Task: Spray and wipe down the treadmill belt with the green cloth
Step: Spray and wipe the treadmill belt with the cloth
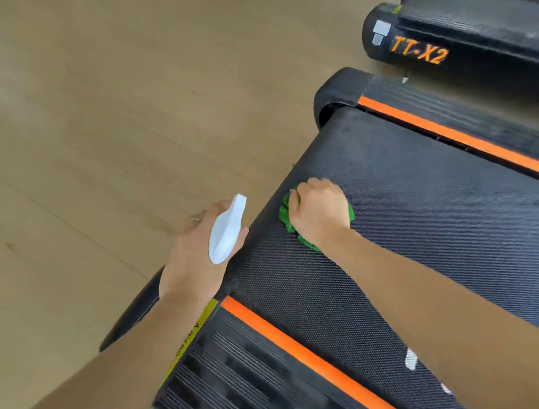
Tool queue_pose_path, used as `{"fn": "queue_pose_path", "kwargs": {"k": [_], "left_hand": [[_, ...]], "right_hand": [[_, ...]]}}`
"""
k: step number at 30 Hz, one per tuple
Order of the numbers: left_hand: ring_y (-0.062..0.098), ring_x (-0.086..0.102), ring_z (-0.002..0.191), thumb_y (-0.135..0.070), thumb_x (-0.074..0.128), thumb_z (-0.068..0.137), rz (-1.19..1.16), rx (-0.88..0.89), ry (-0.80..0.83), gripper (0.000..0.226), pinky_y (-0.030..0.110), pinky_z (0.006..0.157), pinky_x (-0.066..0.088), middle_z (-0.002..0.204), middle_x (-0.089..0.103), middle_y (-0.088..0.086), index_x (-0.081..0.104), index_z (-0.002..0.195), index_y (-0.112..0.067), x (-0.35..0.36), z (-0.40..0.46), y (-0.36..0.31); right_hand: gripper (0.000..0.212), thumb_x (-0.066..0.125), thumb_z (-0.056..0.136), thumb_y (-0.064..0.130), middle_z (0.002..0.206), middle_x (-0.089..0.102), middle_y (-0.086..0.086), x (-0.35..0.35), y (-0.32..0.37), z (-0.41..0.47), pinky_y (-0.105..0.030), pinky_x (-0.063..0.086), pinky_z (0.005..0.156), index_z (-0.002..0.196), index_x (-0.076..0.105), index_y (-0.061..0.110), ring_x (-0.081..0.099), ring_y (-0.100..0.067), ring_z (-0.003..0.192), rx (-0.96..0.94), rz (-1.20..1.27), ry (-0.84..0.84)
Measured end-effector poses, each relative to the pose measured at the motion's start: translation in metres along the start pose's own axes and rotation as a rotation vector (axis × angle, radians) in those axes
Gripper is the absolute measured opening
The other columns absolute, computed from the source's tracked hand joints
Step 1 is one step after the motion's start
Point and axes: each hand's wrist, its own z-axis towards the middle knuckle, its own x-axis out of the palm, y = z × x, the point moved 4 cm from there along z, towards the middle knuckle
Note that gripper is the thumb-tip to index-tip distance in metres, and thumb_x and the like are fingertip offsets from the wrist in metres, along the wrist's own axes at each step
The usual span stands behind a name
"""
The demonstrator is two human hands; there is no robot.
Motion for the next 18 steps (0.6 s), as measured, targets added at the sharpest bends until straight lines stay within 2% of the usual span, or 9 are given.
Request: {"fn": "queue_pose_path", "kwargs": {"k": [2,4,6,8,11,13,15,17,18], "left_hand": [[0.019,0.068,0.103,-0.052,0.064,0.094,0.018,0.005,0.013,0.050,0.029,0.087,0.053,0.113,0.066,-0.010,0.048,0.138,-0.036,-0.001,0.001,0.003],[0.013,0.066,0.103,-0.054,0.060,0.095,0.107,0.009,0.008,0.052,0.021,0.089,0.049,0.114,0.063,-0.014,0.050,0.140,-0.031,-0.001,0.002,0.006],[0.011,0.065,0.100,-0.049,0.065,0.097,0.165,0.033,0.007,0.049,0.016,0.090,0.046,0.115,0.066,-0.009,0.053,0.138,-0.024,0.001,0.003,0.005],[0.012,0.061,0.093,-0.048,0.068,0.098,0.101,-0.004,-0.010,0.044,0.014,0.086,0.046,0.102,0.066,-0.007,0.060,0.129,-0.016,-0.002,0.008,0.006],[-0.003,0.061,0.086,-0.052,0.069,0.091,-0.309,-0.435,0.085,0.046,0.004,0.076,0.045,0.096,0.062,-0.021,0.066,0.124,-0.021,-0.007,0.022,0.010],[-0.010,0.063,0.080,-0.048,0.072,0.089,-0.421,-0.529,0.121,0.027,0.013,0.071,0.048,0.092,0.065,-0.019,0.064,0.112,-0.037,-0.004,0.034,0.015],[0.003,0.068,0.082,-0.047,0.074,0.090,-0.454,-0.567,0.167,0.017,0.020,0.070,0.051,0.088,0.067,-0.012,0.064,0.103,-0.048,0.003,0.048,0.022],[0.016,0.067,0.083,-0.044,0.076,0.092,-0.486,-0.550,0.210,0.017,0.032,0.072,0.058,0.091,0.067,-0.007,0.069,0.107,-0.043,0.009,0.067,0.028],[0.019,0.066,0.082,-0.041,0.077,0.093,-0.493,-0.538,0.240,0.017,0.034,0.071,0.060,0.092,0.067,-0.005,0.071,0.109,-0.039,0.013,0.077,0.028]], "right_hand": [[0.031,0.055,0.091,0.023,0.067,0.057,-0.008,0.011,-0.002,0.026,-0.034,0.036,0.061,0.064,0.060,0.009,0.055,-0.034,0.066,0.102,-0.017,0.013],[0.030,0.054,0.091,0.023,0.068,0.057,-0.008,0.008,0.009,0.023,-0.036,0.038,0.061,0.064,0.059,0.010,0.053,-0.033,0.065,0.116,0.019,0.006],[0.030,0.050,0.093,0.028,0.072,0.056,-0.007,-0.004,0.025,-0.005,-0.038,0.041,0.062,0.068,0.059,0.013,0.052,-0.031,0.068,0.000,0.084,0.055],[0.030,0.049,0.095,0.029,0.073,0.053,-0.005,-0.018,0.045,-0.043,-0.040,0.039,0.063,0.070,0.057,0.016,0.048,-0.029,0.068,-0.200,0.150,0.168],[0.031,0.051,0.098,0.026,0.072,0.050,-0.004,-0.029,0.055,-0.060,-0.038,0.034,0.062,0.069,0.055,0.016,0.041,-0.026,0.066,-0.457,0.203,0.241],[0.031,0.050,0.098,0.026,0.071,0.050,-0.005,-0.016,0.040,-0.033,-0.038,0.033,0.062,0.069,0.054,0.015,0.041,-0.026,0.065,-0.554,0.150,0.229],[0.032,0.049,0.097,0.026,0.069,0.050,-0.006,0.008,0.015,0.021,-0.036,0.035,0.060,0.067,0.053,0.014,0.047,-0.028,0.063,-0.350,0.070,0.126],[0.031,0.049,0.093,0.026,0.067,0.051,-0.007,0.026,-0.005,0.066,-0.032,0.034,0.057,0.064,0.049,0.015,0.052,-0.032,0.063,-0.013,-0.014,0.029],[0.030,0.051,0.092,0.025,0.067,0.053,-0.007,0.033,-0.009,0.074,-0.032,0.034,0.058,0.064,0.051,0.015,0.053,-0.032,0.064,0.093,-0.050,0.013]]}}
